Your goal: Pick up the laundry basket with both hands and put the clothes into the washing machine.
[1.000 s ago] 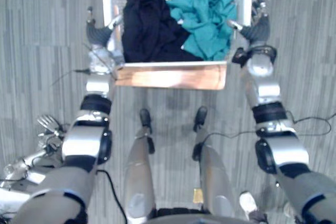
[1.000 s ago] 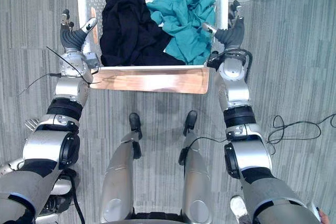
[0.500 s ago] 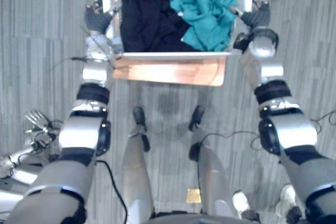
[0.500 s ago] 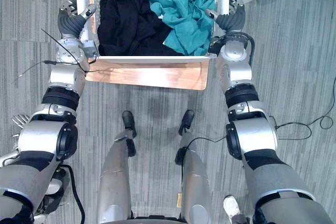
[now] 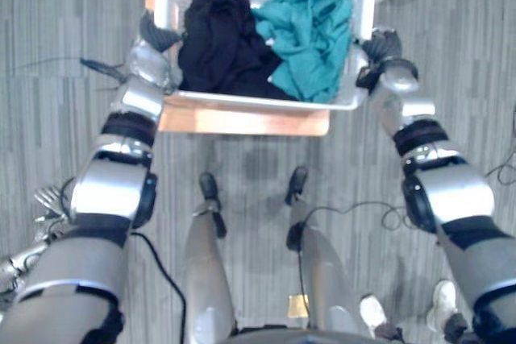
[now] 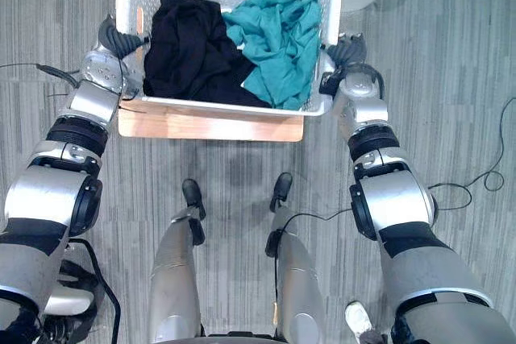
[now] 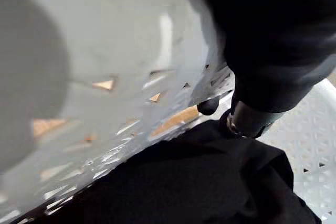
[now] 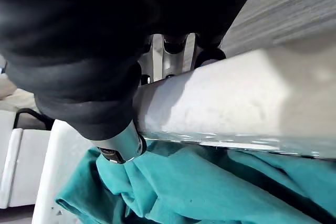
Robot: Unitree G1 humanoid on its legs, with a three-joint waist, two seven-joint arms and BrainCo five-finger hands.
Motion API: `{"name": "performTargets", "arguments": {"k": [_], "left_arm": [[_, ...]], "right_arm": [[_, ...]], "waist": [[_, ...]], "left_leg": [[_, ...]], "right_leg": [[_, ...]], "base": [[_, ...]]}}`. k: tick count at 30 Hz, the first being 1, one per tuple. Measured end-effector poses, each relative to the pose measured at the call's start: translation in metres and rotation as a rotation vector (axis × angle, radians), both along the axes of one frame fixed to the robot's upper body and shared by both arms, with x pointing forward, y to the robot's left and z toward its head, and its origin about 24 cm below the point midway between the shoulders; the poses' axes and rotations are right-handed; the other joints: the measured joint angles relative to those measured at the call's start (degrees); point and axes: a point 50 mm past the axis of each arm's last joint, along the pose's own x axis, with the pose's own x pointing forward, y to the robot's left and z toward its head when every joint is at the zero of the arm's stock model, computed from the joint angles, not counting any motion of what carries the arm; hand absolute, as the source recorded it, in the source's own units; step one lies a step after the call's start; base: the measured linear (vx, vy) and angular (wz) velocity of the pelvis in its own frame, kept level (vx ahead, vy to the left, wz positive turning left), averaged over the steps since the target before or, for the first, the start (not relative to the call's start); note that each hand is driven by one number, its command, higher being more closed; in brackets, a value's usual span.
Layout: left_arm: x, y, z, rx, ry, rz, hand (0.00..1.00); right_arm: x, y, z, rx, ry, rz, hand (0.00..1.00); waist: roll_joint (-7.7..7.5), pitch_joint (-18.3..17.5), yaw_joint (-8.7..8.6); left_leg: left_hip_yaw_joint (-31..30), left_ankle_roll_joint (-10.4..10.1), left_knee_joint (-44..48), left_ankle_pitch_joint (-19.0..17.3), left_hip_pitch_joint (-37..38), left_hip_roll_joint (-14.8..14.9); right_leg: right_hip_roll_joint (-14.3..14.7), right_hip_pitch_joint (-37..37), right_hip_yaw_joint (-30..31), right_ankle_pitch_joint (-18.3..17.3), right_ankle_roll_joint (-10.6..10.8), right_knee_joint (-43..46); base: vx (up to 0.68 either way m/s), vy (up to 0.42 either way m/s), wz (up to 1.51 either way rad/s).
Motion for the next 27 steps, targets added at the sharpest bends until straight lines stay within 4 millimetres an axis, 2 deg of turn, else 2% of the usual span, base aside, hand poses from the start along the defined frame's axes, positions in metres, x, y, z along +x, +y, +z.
{"name": "performTargets", "arguments": {"k": [6, 10, 11, 12, 14, 16, 18, 20, 21, 23, 27], "left_arm": [[-0.005, 0.009, -0.047, 0.026, 0.164, -0.016, 1.00], [-0.014, 0.007, -0.094, -0.025, 0.272, -0.030, 1.00], [-0.019, 0.005, -0.111, -0.062, 0.289, -0.045, 1.00], [-0.031, 0.003, -0.131, -0.112, 0.283, -0.071, 1.00], [-0.047, -0.002, -0.152, -0.205, 0.260, -0.117, 1.00], [-0.066, -0.015, -0.170, -0.313, 0.233, -0.178, 1.00], [-0.096, -0.030, -0.189, -0.441, 0.204, -0.245, 1.00], [-0.114, -0.036, -0.205, -0.500, 0.221, -0.253, 1.00], [-0.120, -0.036, -0.210, -0.514, 0.229, -0.250, 1.00], [-0.146, -0.031, -0.226, -0.570, 0.249, -0.213, 1.00], [-0.188, -0.028, -0.250, -0.661, 0.287, -0.139, 1.00]], "right_arm": [[-0.003, 0.004, -0.039, 0.008, 0.131, 0.024, 1.00], [-0.011, -0.004, -0.067, 0.048, 0.176, 0.043, 1.00], [-0.017, -0.009, -0.079, 0.071, 0.171, 0.040, 1.00], [-0.028, -0.021, -0.092, 0.096, 0.152, 0.034, 1.00], [-0.043, -0.030, -0.109, 0.109, 0.136, 0.033, 1.00], [-0.064, -0.045, -0.131, 0.120, 0.133, 0.011, 1.00], [-0.096, -0.062, -0.160, 0.152, 0.155, -0.018, 1.00], [-0.115, -0.068, -0.179, 0.177, 0.185, -0.027, 1.00], [-0.119, -0.068, -0.184, 0.184, 0.192, -0.027, 1.00], [-0.140, -0.062, -0.200, 0.214, 0.202, -0.018, 1.00], [-0.174, -0.053, -0.224, 0.254, 0.222, -0.020, 1.00]], "waist": [[0.00, 0.00, -0.18], [0.07, 0.04, -0.19], [0.12, 0.03, -0.04], [0.34, -0.03, -0.02], [0.84, -0.27, -0.08], [2.14, -1.06, -0.18], [4.30, -2.30, -0.01], [5.73, -4.04, 0.07], [6.01, -4.73, 0.16], [6.66, -8.09, 0.18], [6.71, -13.77, 0.18]], "left_leg": [[2.16, -0.41, -1.86, -0.58, 6.95, 0.54], [3.33, -1.12, -5.63, -0.10, 14.35, -0.46], [3.47, -1.39, -7.08, 0.11, 17.00, -0.91], [3.48, -1.84, -9.14, 0.54, 20.01, -1.81], [3.33, -1.88, -11.50, 1.06, 23.07, -2.88], [2.51, -1.85, -13.34, 1.15, 25.30, -3.99], [1.48, -1.83, -15.24, 1.15, 27.99, -5.18], [1.21, -1.74, -16.92, 1.22, 30.34, -5.92], [1.22, -1.73, -17.41, 1.22, 31.01, -6.10], [1.13, -1.64, -19.28, 1.28, 34.12, -6.50], [-0.07, -1.67, -21.38, 1.23, 38.50, -6.99]], "right_leg": [[0.50, 4.94, 1.25, -0.68, -0.66, -0.34], [0.24, 10.27, 1.42, -1.97, -0.80, -0.40], [0.11, 12.20, 1.34, -2.51, -0.80, -0.36], [-0.42, 14.23, 1.20, -3.53, -0.49, -0.02], [-0.92, 16.31, 1.08, -4.38, 0.02, 0.13], [-1.27, 18.44, 0.14, -5.46, 0.49, 0.11], [-2.10, 21.34, -0.63, -6.59, 1.16, 0.04], [-2.60, 23.40, -1.53, -7.22, 1.63, -0.24], [-2.69, 24.03, -1.58, -7.32, 1.73, -0.43], [-2.70, 27.24, -1.72, -7.44, 1.91, -2.17], [-2.55, 32.64, -3.16, -8.12, 2.56, -4.66]], "base": [[0.06, -0.027, -0.12], [0.11, -0.017, 0.00], [0.15, -0.014, 0.12], [0.12, -0.005, 0.13], [0.12, 0.014, 0.17], [0.11, 0.022, 0.30], [0.11, 0.059, 0.35], [0.10, 0.057, 0.20], [0.11, 0.048, 0.11], [0.11, 0.033, 0.07], [0.11, 0.001, 0.16]]}}
